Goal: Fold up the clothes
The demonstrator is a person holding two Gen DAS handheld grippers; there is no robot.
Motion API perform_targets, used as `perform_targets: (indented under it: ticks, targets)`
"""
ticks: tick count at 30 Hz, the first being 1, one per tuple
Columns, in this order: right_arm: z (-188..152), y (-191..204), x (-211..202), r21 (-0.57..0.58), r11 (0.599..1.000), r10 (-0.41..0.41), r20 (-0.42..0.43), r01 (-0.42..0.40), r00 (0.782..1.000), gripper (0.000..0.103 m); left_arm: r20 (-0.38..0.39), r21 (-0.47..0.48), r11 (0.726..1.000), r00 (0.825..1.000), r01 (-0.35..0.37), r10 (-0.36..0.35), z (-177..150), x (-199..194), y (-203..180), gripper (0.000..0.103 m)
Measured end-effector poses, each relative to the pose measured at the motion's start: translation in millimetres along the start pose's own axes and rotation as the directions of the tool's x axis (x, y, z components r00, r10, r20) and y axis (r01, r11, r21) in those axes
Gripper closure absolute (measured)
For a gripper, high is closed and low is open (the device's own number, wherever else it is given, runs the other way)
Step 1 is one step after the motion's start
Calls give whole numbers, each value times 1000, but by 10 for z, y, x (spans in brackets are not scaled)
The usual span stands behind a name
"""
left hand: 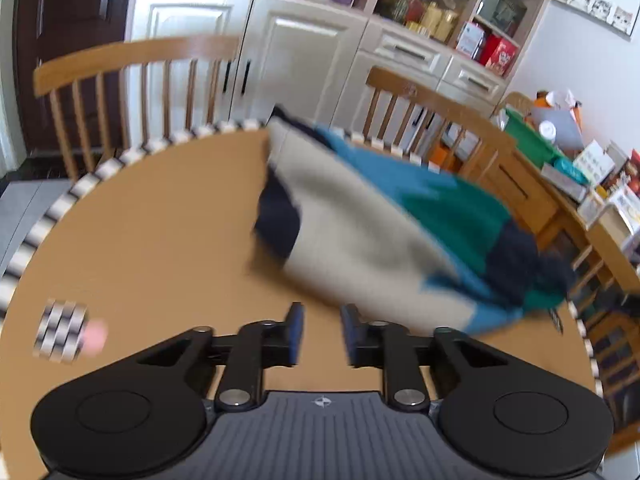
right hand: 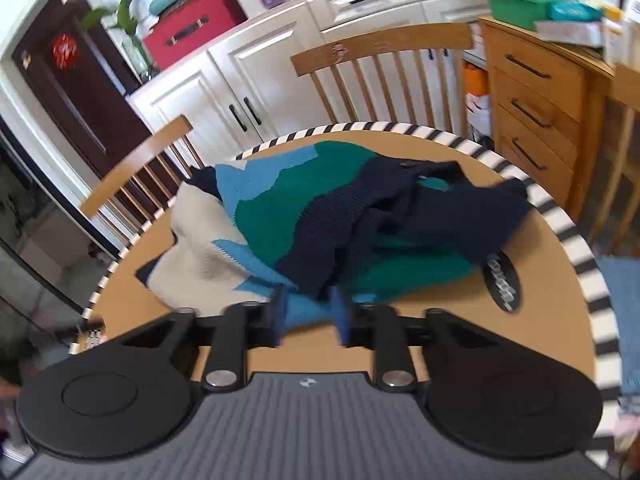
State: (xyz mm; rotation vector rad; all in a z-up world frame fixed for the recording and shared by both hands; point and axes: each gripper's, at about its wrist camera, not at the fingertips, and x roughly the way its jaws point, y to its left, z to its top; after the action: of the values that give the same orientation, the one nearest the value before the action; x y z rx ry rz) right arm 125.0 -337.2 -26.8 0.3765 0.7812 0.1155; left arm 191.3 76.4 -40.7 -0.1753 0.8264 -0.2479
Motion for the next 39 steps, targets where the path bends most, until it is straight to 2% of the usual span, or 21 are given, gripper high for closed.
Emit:
perform_targets:
  ticks: [1, 3, 6, 8, 10, 12, 15, 17, 19, 20, 21, 22, 23, 24, 27, 29, 32, 34, 35, 38, 39]
  targets:
    - [30, 55, 105, -23, 1000, -7, 1, 7, 1000, 70, 11, 5, 1000, 1000, -1, 1, 121, 78, -39, 64]
    - [78, 155, 307, -84, 996, -44, 1, 44, 999, 70, 33, 15, 1000, 999, -3, 2, 363, 235, -116, 60]
    - [138, 255, 583, -152, 983, -102, -2, 101, 995, 61, 40, 5, 1000, 999, -16, 15, 771, 641, -131, 56]
    - [125, 265, 738, -174, 976, -131, -8, 127, 991, 48, 28, -30, 999, 999, -22, 23, 1021, 887, -60, 51]
    - [115, 253, 845, -170, 976, -137, -11, 133, 991, 47, 20, -76, 997, 1000, -18, 19, 1238, 1130, 49, 42]
    - [106, 233, 931, -155, 980, -131, -9, 128, 991, 40, 12, -123, 992, 1000, -15, 16, 1432, 1384, 167, 34]
    - [104, 220, 996, -136, 985, -106, 13, 107, 994, 46, -13, -170, 984, 999, -46, 44, 1625, 1784, 321, 26]
    - [117, 208, 1024, -122, 988, -96, 17, 97, 995, 59, -24, -175, 981, 996, -84, 81, 1685, 2012, 353, 26]
    - [145, 178, 1032, -94, 992, -79, 20, 81, 997, 61, -25, -141, 984, 994, -111, 109, 1703, 2182, 320, 30]
    - [177, 141, 1001, -60, 997, -56, 26, 58, 998, 69, -25, -125, 984, 992, -125, 123, 1713, 2268, 304, 33]
    - [209, 104, 970, -26, 999, -34, 34, 35, 999, 74, -26, -97, 986, 991, -132, 130, 1716, 2339, 270, 46]
    - [241, 67, 939, 7, 1000, -12, 41, 12, 999, 85, -29, -53, 990, 992, -128, 127, 1709, 2387, 209, 69]
    - [273, 30, 908, 41, 999, 10, 50, -12, 999, 91, -32, -9, 992, 992, -124, 124, 1702, 2424, 144, 81]
    - [305, -7, 877, 74, 997, 31, 59, -36, 998, 92, -26, 31, 992, 992, -119, 120, 1693, 2420, 83, 88]
    - [401, -119, 783, 171, 979, 94, 91, -108, 991, 97, 26, 112, 989, 995, -98, 96, 1665, 2257, -32, 90]
    - [465, -193, 721, 234, 960, 133, 116, -157, 984, 98, 69, 98, 993, 996, -58, 52, 1708, 1993, 5, 91]
    - [713, -307, 424, 323, 899, 233, 219, -296, 948, 98, 134, 91, 996, 991, -5, -7, 1781, 1586, 57, 91]
    - [952, -371, 217, 348, 862, 277, 288, -370, 917, 98, 179, 133, 991, 984, -30, 6, 1901, 1304, 74, 91]
    - [1125, -397, 155, 351, 856, 279, 306, -380, 910, 98, 195, 134, 990, 981, -48, 21, 1991, 1203, 89, 91]
    - [1690, -461, 2, 362, 845, 255, 375, -394, 891, 98, 285, 21, 999, 958, -41, 33, 2370, 786, 146, 91]
    - [1858, -471, -90, 377, 825, 257, 413, -421, 874, 98, 323, -18, 1000, 946, -19, 23, 2484, 594, 154, 91]
